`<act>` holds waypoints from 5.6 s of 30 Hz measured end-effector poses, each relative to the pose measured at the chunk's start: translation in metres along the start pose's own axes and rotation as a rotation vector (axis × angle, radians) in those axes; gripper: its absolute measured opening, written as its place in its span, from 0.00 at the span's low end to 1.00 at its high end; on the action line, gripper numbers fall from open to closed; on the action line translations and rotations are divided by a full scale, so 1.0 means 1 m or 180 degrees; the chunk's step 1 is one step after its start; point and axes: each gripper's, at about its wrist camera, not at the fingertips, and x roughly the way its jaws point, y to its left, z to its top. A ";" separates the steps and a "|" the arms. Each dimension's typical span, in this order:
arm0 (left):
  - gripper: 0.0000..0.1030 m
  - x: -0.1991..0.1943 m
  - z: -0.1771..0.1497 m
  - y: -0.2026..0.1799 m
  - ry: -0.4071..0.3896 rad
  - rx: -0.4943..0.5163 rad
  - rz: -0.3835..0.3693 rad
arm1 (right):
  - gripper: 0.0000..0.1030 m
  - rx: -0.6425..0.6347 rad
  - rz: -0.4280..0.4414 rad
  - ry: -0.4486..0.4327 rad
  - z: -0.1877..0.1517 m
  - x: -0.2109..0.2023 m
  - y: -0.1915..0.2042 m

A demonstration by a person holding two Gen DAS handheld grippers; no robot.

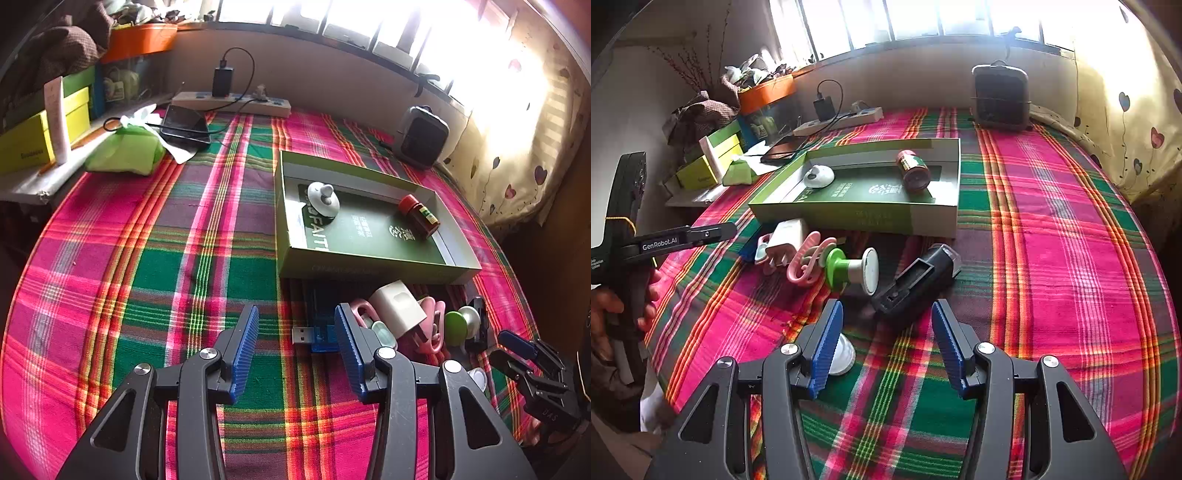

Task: Organize rigid objects
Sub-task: 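Grasp the white round lid with the right gripper while the left grasps the blue USB stick, then carry the white lid and blue USB stick into the green tray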

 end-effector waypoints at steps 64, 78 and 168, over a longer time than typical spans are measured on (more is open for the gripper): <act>0.41 0.042 0.006 -0.026 0.0121 0.0482 0.0254 | 0.28 -0.0538 -0.0251 0.0078 -0.018 0.015 0.026; 0.21 0.043 0.006 -0.027 0.0071 0.0517 0.0248 | 0.28 -0.0532 -0.0242 0.0070 -0.017 0.016 0.026; 0.20 0.083 0.078 -0.034 0.0147 0.0427 0.0012 | 0.28 -0.0598 -0.0046 0.0531 0.158 0.172 0.027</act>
